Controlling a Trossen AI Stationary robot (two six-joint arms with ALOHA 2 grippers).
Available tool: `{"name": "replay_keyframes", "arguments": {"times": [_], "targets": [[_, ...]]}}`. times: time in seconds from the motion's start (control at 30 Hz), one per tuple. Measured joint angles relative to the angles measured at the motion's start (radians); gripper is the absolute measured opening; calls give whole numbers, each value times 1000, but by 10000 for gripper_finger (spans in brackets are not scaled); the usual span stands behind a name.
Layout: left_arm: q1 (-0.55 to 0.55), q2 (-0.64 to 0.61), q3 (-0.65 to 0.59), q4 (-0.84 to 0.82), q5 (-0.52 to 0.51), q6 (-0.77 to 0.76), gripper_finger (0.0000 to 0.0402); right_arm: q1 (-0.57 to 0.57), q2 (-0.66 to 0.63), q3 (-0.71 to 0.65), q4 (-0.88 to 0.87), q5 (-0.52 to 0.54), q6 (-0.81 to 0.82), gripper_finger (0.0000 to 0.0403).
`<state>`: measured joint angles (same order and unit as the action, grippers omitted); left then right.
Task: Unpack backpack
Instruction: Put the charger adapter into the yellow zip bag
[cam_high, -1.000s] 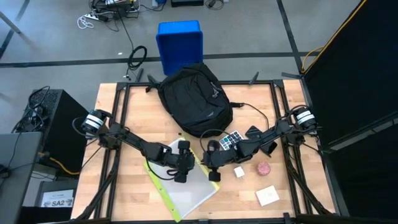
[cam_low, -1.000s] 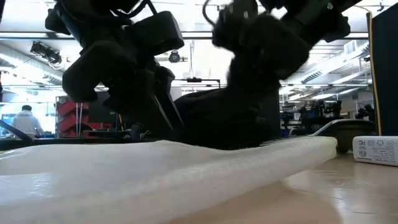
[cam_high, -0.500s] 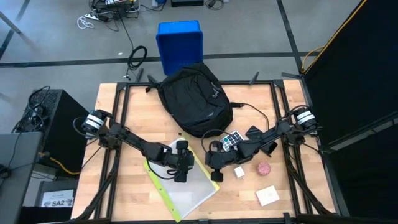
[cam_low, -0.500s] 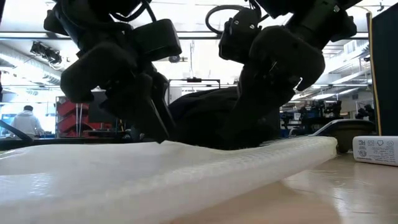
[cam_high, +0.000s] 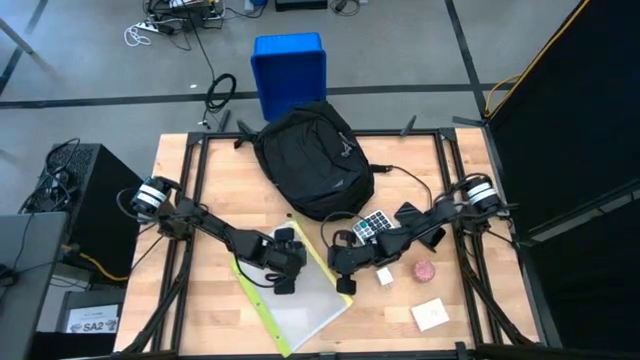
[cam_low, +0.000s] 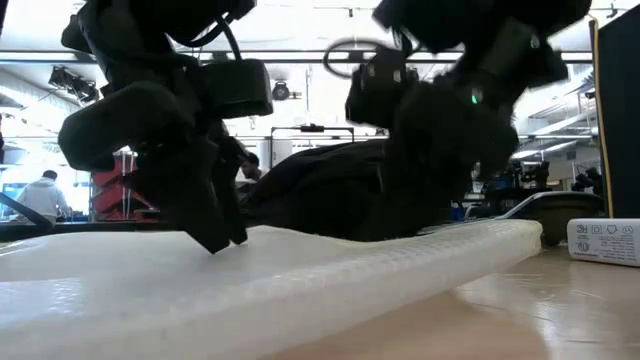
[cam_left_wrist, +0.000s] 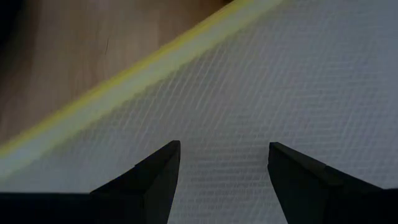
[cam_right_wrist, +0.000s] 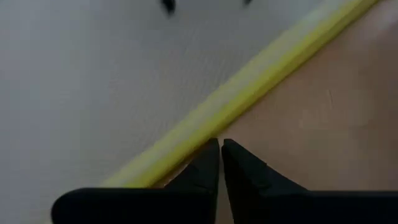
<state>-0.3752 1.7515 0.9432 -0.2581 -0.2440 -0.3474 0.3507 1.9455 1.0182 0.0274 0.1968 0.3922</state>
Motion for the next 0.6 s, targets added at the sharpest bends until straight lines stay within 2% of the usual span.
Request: {"name": "replay_keyframes", "arguments": {"times": [0.13,0.3,0.6], "targets": [[0,9,0,-11,4,-25,213,-1,55,34,13,-24,0,0],[2,55,4,44,3,-22,213,-1,41,44,35,-18,-36,0],[2,87,3,203,4,108,213,-4,17,41,133,-26,-98,0]]}}
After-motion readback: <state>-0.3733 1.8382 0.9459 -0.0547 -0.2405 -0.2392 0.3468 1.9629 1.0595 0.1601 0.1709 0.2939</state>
